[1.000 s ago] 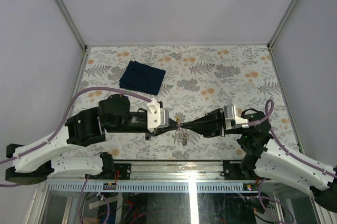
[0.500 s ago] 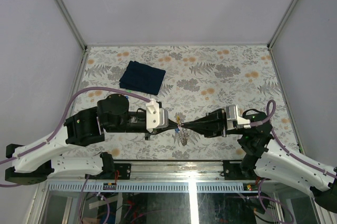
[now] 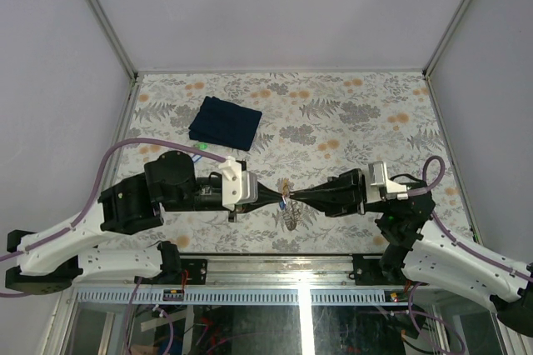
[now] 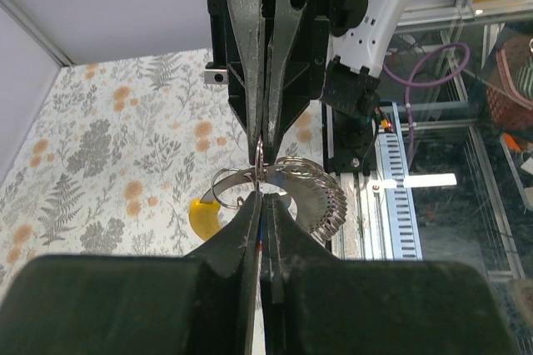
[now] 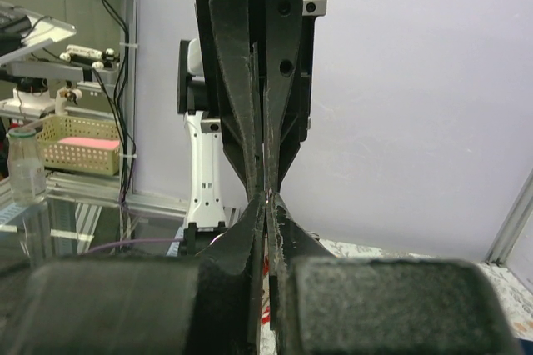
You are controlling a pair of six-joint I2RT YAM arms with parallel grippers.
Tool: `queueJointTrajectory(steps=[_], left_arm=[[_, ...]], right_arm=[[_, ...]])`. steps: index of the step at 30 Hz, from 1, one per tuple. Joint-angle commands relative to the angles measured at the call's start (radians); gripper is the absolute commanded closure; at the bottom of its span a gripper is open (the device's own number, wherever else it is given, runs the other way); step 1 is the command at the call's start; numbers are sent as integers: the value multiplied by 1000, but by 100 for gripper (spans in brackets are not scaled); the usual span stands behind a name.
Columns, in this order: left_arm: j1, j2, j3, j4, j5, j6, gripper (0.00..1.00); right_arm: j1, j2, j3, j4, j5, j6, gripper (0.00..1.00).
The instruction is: Put the keys on the keyring
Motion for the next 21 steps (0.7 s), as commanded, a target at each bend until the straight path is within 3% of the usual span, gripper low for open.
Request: queueJointTrajectory(steps=[1,14,19,21], left_arm=[[-6,-17,-29,90,10,-25,100],[-6,-10,-83,196,35,-44,100],[-7,-12,-88,204,34,-46,100],[-7,-18,-87,206,27,-47,94]], right_arm=[[1,-3,39,244,66,65,100],[1,106,40,555,122,207,100],[0,117,37,576,128,212,100],[1,110,33,560,124,198,100]])
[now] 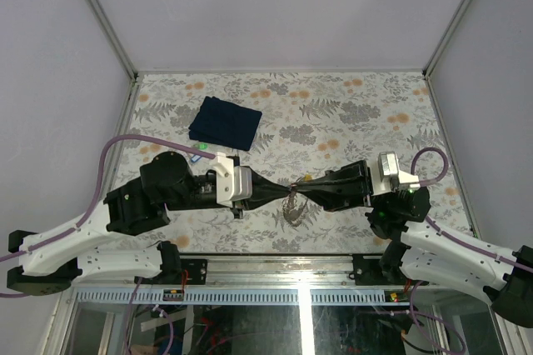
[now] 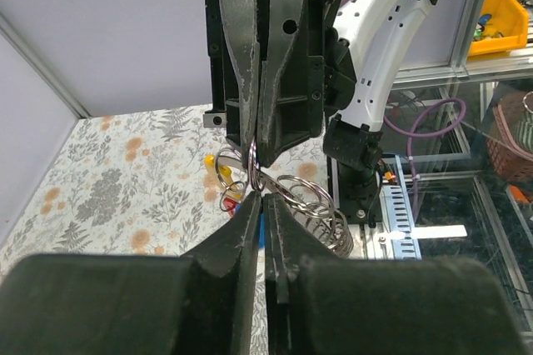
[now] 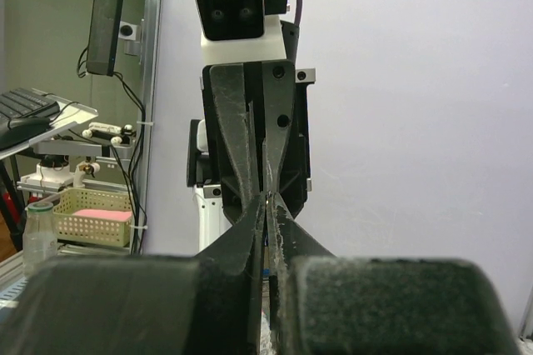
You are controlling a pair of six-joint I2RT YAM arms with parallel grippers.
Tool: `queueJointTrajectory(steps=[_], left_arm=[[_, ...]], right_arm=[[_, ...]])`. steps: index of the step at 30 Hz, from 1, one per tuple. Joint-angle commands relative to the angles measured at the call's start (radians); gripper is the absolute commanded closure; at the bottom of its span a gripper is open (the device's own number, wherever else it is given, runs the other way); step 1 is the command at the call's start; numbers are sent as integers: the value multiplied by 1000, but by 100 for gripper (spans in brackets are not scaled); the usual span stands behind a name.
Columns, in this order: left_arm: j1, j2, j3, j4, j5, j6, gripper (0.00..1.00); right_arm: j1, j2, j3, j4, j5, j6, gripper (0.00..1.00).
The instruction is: Put the keys on the keyring
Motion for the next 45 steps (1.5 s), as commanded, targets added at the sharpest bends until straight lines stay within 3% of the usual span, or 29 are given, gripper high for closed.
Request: queueJointTrajectory(steps=[1,11,17,25,45], left_arm=[[-7,-9,-23,-9,5,-16,89],[-7,-96,-103,173,-10,-71,80],[-7,-115,-150,308,69,-128,73],[-6,-61,-154,367,143,-160,72],[-7,-64,-170,422,134,-159,72]], right_arm=[[0,-27,32,161,55,-11,100],[1,-63,45,80,-18,-45,100],[0,-63,57,53,-57,-50,100],[0,-56,69,51,-85,-40,100],[0,-61,68,28,-116,-40,100]])
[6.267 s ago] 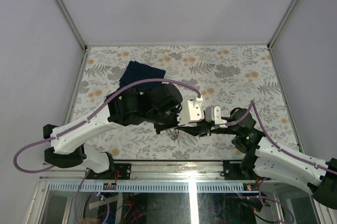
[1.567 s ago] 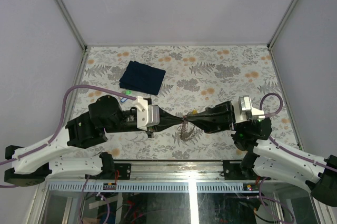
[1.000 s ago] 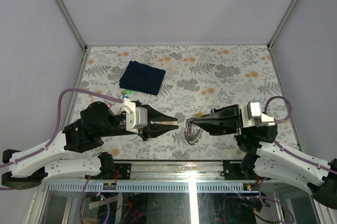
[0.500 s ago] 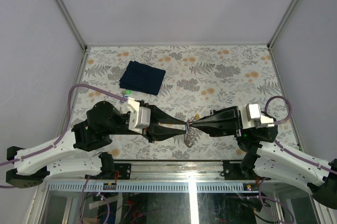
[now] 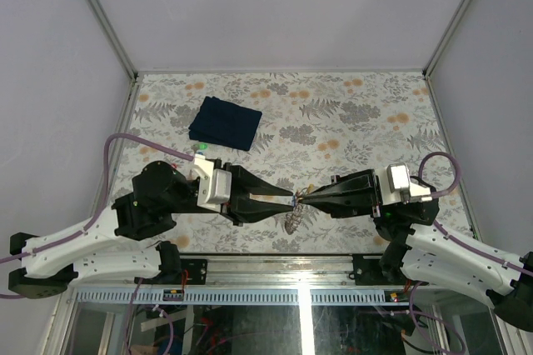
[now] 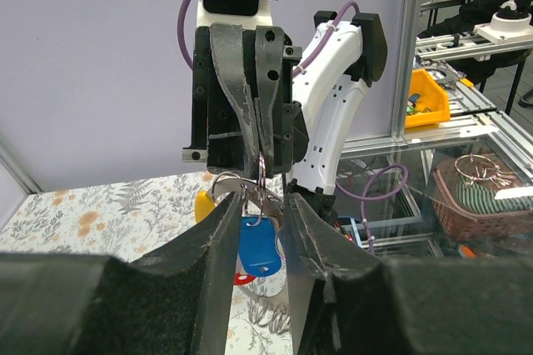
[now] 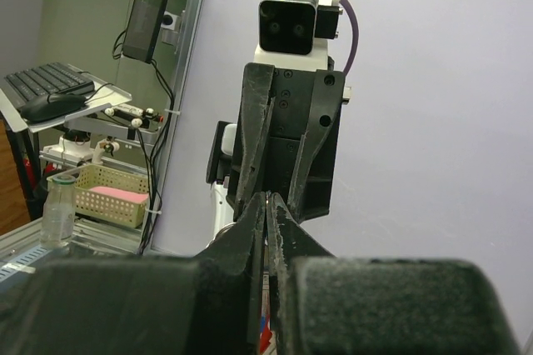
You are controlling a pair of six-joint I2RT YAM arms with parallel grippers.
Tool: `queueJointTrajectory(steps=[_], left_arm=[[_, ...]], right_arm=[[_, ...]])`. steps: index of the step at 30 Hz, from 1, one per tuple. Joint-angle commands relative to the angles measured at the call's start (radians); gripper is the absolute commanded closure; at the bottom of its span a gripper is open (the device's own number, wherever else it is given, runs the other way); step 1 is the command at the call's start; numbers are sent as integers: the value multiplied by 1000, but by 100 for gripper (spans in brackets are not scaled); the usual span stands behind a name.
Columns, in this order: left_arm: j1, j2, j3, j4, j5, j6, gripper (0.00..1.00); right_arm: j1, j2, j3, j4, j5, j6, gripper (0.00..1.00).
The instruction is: Put the keys on the keyring
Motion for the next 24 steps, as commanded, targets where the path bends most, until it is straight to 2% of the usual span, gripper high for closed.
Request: queueJointTrajectory(steps=[1,7,19,24], left_arm=[[-7,1,-8,89,10,-11,72],[-7,15,-7,99,10,-4,72],[-7,27,-20,92,1,3,86],[-6,36,-12,84,1,6,86]], right_arm=[[1,-10,54,44,0,-9,100],[0,-7,57,42,-4,-7,100],[0,-11,62,49,-6,5,100],[1,-10,64,47,-9,6,100]])
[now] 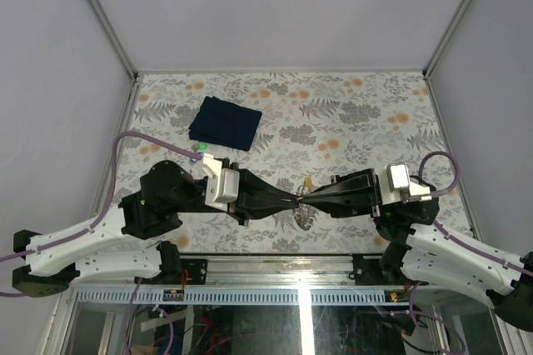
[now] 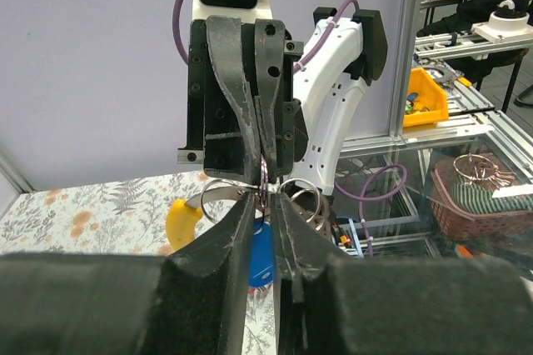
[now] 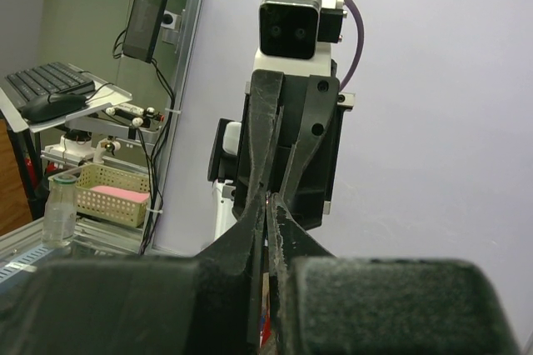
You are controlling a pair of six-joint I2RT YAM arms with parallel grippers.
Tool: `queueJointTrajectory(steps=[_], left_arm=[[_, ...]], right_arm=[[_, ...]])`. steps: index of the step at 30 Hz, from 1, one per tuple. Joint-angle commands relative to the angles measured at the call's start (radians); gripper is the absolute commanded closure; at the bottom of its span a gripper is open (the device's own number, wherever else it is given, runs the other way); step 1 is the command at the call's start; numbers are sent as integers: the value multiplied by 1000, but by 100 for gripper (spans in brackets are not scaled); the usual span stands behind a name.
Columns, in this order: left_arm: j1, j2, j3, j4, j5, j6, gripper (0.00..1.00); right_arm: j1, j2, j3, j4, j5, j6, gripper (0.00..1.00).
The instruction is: Put the keys on the keyring
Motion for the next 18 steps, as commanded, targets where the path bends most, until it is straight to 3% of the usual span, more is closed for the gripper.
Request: queueJointTrajectory(steps=[1,6,12,18], left_arm=[[-6,10,-1,46,-4,5,87],[-7,14,7,42,-2,9,100],[-7,12,41,-13,-24,21,100],[-7,27,160,-254,-102,63,100]], right_arm=[[2,-9,62,59,-12,5,100],[1,-5,59,54,-17,4,100],[0,-22,43,6,-8,-24,99],[0,-95,41,-147,42,-136,77]])
